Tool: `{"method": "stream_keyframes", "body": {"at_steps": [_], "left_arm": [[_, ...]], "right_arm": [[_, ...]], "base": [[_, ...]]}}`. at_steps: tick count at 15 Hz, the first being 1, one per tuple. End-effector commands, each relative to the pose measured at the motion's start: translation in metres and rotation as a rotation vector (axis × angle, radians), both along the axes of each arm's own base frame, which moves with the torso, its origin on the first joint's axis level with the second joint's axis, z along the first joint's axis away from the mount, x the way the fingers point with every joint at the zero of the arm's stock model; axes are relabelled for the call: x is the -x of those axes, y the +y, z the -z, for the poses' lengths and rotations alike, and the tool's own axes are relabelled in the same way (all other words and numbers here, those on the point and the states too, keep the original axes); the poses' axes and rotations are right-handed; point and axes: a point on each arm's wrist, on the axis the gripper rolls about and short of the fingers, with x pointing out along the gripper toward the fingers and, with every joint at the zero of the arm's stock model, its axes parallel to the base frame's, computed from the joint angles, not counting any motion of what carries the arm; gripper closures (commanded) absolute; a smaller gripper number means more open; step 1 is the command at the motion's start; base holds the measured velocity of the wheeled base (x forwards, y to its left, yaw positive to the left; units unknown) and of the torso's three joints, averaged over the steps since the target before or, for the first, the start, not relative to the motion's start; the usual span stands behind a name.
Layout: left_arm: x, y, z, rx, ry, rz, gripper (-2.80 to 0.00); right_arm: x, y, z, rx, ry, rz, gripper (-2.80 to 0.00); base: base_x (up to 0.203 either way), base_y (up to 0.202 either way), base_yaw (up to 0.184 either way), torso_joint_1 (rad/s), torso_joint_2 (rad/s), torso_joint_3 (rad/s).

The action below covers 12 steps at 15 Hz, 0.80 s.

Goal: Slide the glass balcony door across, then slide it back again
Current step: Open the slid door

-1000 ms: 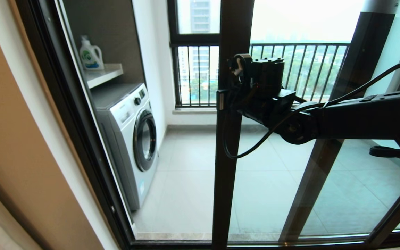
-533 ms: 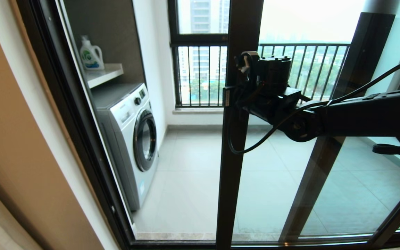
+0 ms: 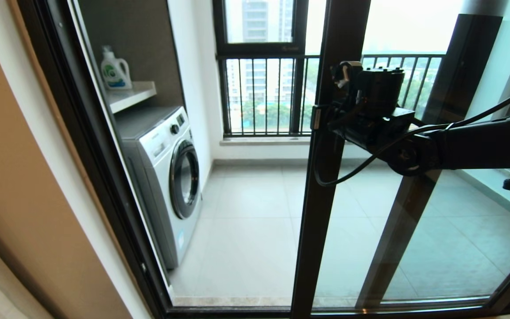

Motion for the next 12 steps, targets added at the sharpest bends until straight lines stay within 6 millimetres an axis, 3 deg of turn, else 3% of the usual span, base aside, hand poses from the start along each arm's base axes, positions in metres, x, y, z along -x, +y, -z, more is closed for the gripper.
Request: {"method": "stream_keyframes", "body": {"at_steps": [1, 6, 12], "left_arm": [[0.0, 0.0, 0.0, 0.0, 0.002, -0.001, 0.0], [0.0, 0.0, 0.0, 0.0, 0.002, 0.0, 0.0], [0.0, 0.0, 0.0, 0.0, 0.002, -0.001, 0.0]], "right_arm": [[0.008, -0.009, -0.009, -0.007, -0.019, 0.006, 0.0], [0.021, -0.013, -0.013, -0.002, -0.02, -0.002, 0.0], [0.008, -0.019, -0.008, -0.003, -0.021, 0.019, 0.0]], "base": [[0.0, 0.0, 0.0, 0.0, 0.0, 0.0], [0.0, 0.0, 0.0, 0.0, 0.0, 0.0], [0.0, 0.0, 0.0, 0.0, 0.0, 0.0]]}}
